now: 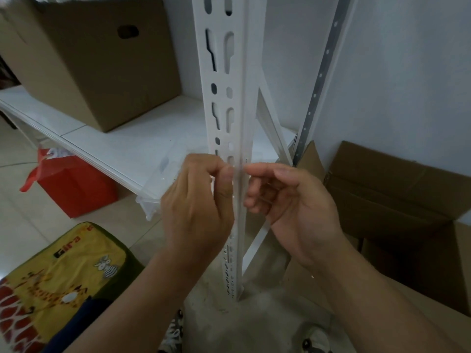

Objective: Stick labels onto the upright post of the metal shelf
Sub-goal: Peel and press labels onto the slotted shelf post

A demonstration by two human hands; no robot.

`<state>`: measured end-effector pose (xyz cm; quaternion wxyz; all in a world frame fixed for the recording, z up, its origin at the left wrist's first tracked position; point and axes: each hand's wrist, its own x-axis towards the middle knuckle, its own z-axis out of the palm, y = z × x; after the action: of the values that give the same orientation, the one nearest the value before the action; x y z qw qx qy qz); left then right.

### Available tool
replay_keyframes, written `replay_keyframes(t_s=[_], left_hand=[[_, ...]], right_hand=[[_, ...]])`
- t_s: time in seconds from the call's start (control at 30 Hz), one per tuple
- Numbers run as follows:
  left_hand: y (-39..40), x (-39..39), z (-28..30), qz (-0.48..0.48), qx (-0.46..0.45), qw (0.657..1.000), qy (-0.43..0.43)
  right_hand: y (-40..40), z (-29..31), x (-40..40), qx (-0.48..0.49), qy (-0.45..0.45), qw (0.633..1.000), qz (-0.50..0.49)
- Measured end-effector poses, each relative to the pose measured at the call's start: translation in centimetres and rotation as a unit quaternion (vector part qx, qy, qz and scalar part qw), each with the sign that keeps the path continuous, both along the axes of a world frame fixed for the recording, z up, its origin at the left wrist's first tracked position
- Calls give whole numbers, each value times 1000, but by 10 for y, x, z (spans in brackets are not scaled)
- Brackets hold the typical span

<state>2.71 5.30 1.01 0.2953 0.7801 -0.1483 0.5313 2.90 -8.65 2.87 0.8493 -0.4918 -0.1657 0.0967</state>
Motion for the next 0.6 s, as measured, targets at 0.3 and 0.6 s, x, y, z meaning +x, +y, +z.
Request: replay_keyframes(t_s=[0.3,0.6], left_hand=[[29,28,1,-8,-293,923,248],[20,46,-7,-31,-346,871,347]], right_hand=[[19,-2,11,-121,-8,986,-113],[20,-3,15,-110,-17,986,-120]])
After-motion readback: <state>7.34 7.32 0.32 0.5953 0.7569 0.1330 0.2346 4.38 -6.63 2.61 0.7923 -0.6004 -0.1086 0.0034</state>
